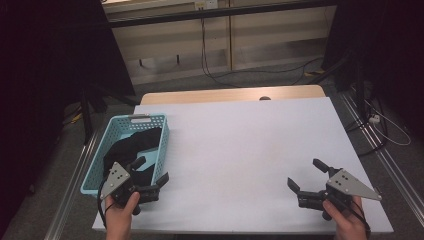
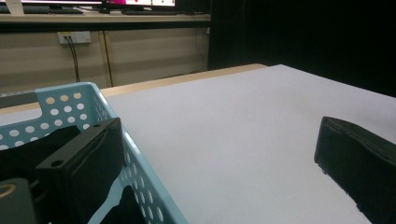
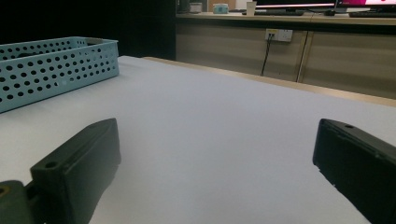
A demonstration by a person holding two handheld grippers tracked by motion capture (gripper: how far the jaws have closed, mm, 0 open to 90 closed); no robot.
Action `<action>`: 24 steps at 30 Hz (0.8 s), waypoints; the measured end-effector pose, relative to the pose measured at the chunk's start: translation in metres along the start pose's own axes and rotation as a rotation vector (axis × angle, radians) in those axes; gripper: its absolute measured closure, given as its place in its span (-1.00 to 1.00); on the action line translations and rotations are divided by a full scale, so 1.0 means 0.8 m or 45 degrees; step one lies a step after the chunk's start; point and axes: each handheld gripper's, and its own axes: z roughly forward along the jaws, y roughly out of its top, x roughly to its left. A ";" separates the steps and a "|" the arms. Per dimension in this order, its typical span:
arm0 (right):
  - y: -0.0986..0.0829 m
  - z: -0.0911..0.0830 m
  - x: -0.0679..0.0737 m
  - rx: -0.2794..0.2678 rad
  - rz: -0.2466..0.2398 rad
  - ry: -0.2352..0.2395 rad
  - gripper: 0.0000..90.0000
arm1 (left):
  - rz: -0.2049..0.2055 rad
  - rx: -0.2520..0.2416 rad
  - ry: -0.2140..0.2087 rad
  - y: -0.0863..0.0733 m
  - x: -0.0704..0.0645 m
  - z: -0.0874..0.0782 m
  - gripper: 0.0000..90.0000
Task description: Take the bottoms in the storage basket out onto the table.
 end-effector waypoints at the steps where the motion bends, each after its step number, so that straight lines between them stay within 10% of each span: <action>1: 0.000 0.000 0.000 0.002 -0.002 0.001 -1.00 | 0.000 0.000 0.000 0.000 0.000 0.000 -0.96; 24: -0.002 -0.004 -0.006 -0.008 0.011 -0.007 -1.00 | -0.021 -0.055 -0.002 0.034 0.010 0.001 -0.96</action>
